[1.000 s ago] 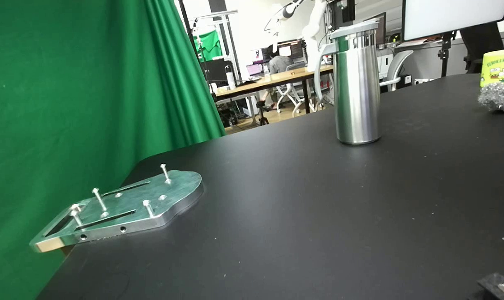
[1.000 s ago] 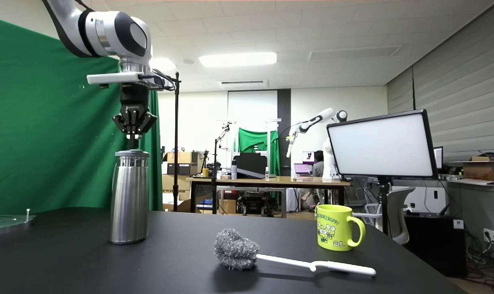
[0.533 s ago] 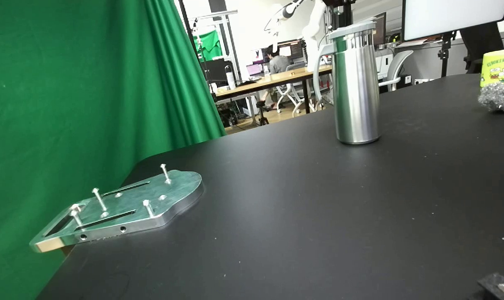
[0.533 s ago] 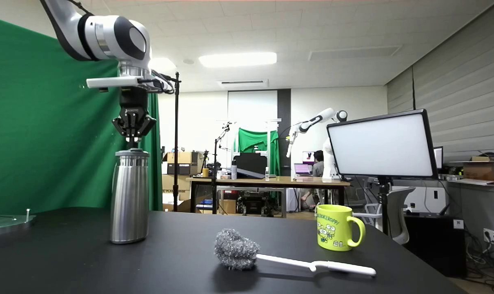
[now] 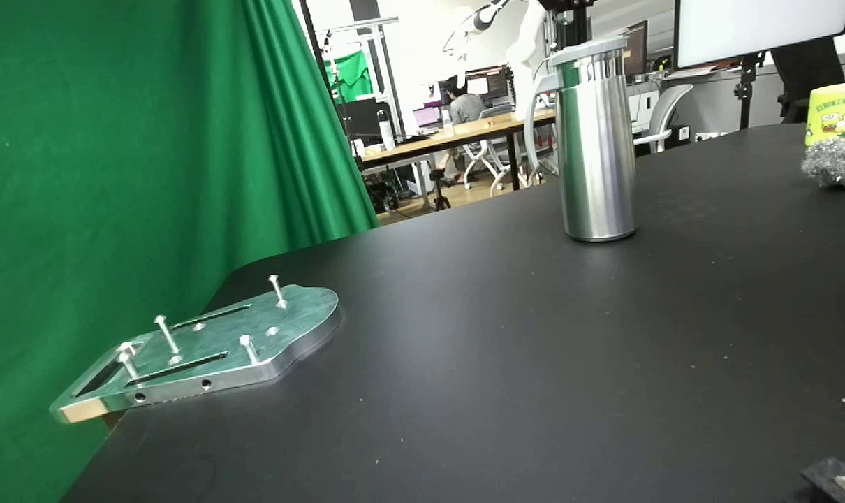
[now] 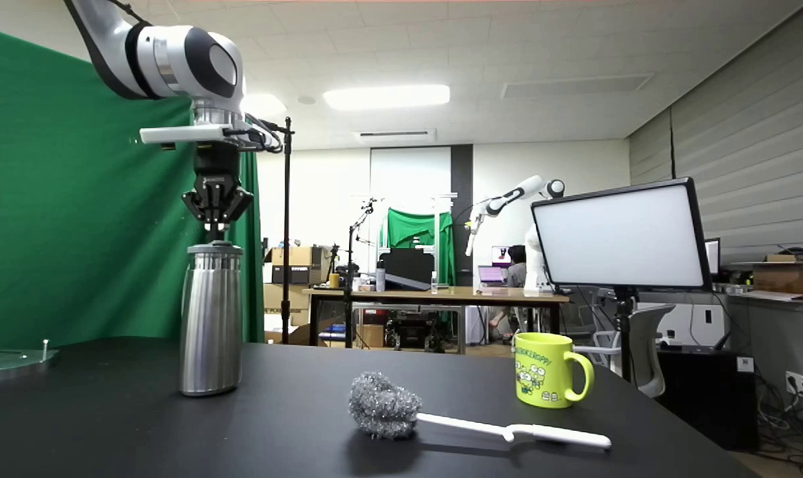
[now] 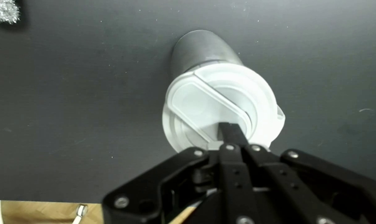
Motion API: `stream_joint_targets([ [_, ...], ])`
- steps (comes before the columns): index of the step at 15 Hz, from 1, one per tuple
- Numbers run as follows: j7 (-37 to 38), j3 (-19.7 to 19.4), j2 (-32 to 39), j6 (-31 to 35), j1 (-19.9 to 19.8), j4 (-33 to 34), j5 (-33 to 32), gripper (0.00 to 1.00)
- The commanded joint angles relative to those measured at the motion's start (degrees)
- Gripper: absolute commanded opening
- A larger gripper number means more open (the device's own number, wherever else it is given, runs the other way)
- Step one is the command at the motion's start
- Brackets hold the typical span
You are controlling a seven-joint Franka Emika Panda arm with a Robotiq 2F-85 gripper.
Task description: Press the top of the metallic flask
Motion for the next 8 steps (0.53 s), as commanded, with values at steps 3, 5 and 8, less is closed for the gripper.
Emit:
stream_joint_targets([
  [3, 2.8, -1.1, 0.1, 0.8, -0.1, -0.9, -0.9, 0.0],
  [5, 3.1, -1.5, 0.3, 1.0, -0.3, -1.2, -1.2, 0.0],
  [8, 3.5, -1.8, 1.0, 1.0, -0.3, -1.1, -1.7, 0.0],
])
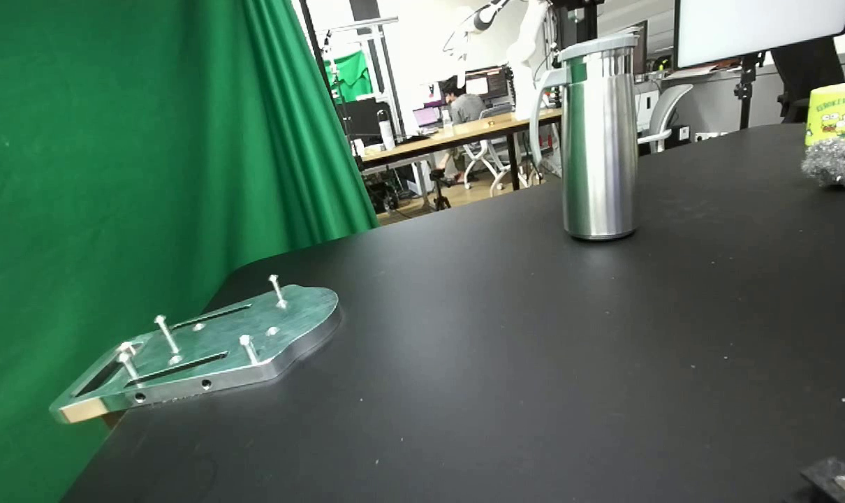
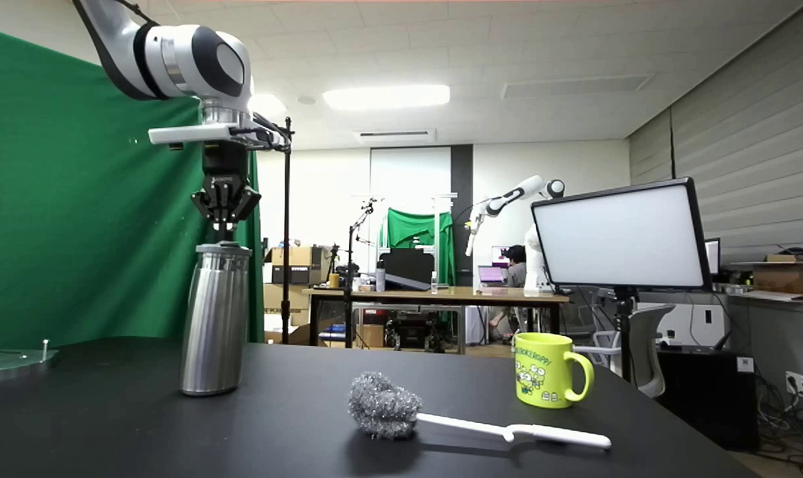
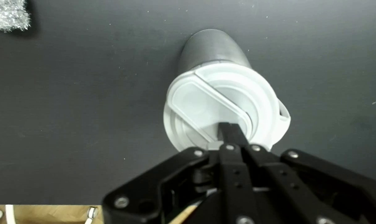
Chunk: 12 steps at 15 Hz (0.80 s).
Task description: Press the top of the metallic flask
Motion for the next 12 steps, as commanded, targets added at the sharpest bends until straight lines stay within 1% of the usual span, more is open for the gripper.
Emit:
stream_joint_targets([
  [1, 2.8, -0.5, 1.4, 0.8, 0.1, -0.9, -1.8, 0.0],
  [12, 5.9, -0.4, 5.7, -0.6, 1.3, 1.4, -4.1, 0.0],
])
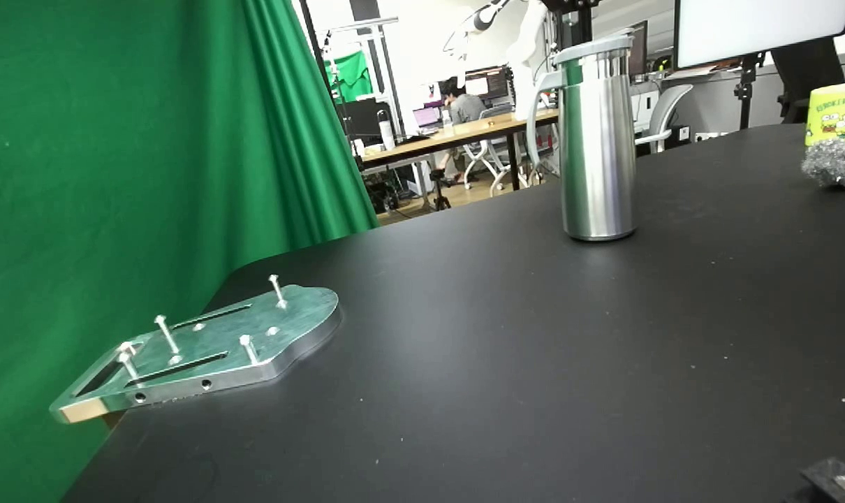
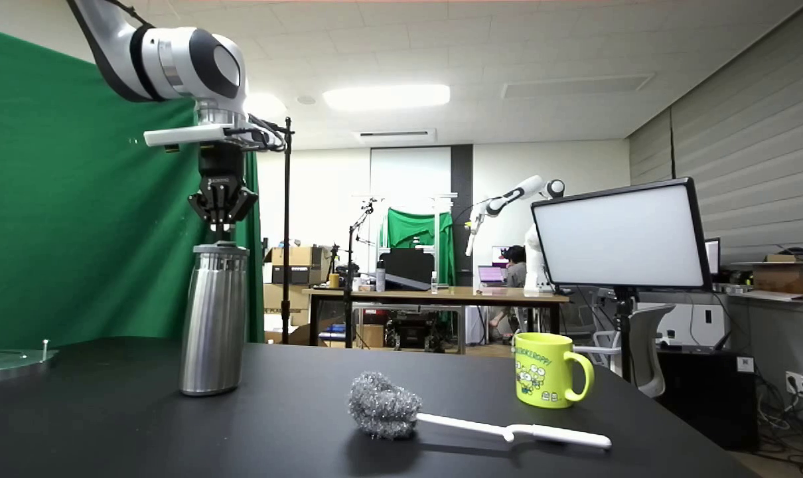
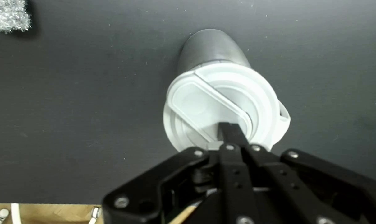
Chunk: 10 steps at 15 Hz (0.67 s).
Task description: Press the top of the metallic flask
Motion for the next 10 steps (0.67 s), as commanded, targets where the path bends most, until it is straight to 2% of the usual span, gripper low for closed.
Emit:
stream_joint_targets([
  [1, 3.7, -0.4, 5.1, -0.3, 0.3, 0.9, -2.7, 0.0],
  [9, 3.8, -0.3, 5.1, -1.7, 0.4, 1.4, -2.4, 0.0],
  [10, 3.9, -0.2, 4.6, -2.1, 0.5, 1.4, -2.6, 0.26],
])
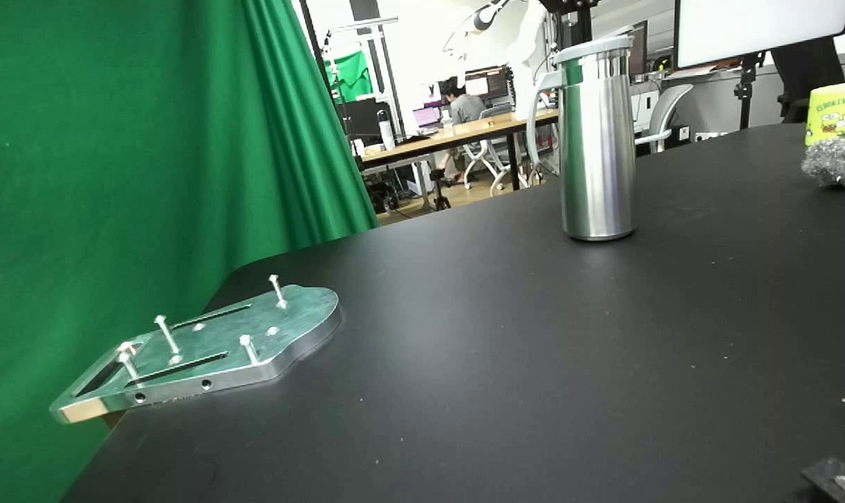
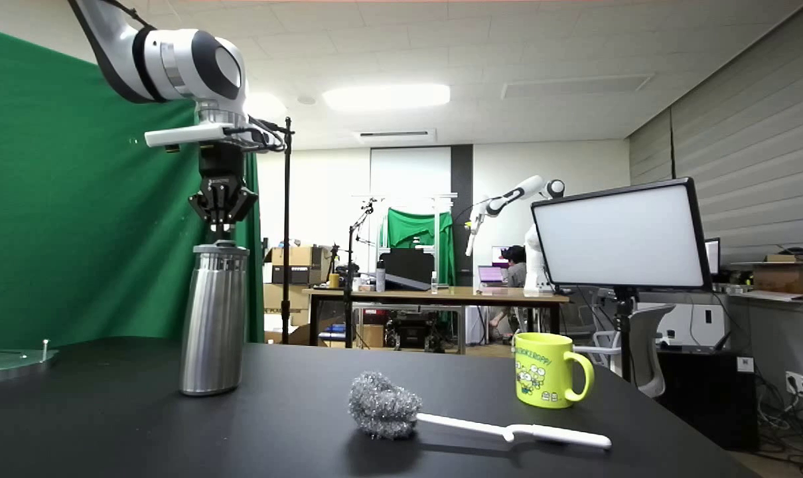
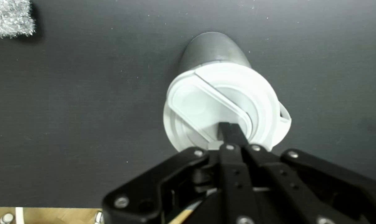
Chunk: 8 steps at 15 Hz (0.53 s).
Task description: Press the top of the metallic flask
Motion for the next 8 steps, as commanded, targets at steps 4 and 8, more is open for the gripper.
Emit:
stream_joint_targets([
  [4, 2.5, 0.0, 1.7, -1.8, 0.7, -0.3, -2.2, 0.44],
  [8, 2.5, 0.2, 0.2, -2.9, 1.0, -0.7, -2.7, 0.73],
])
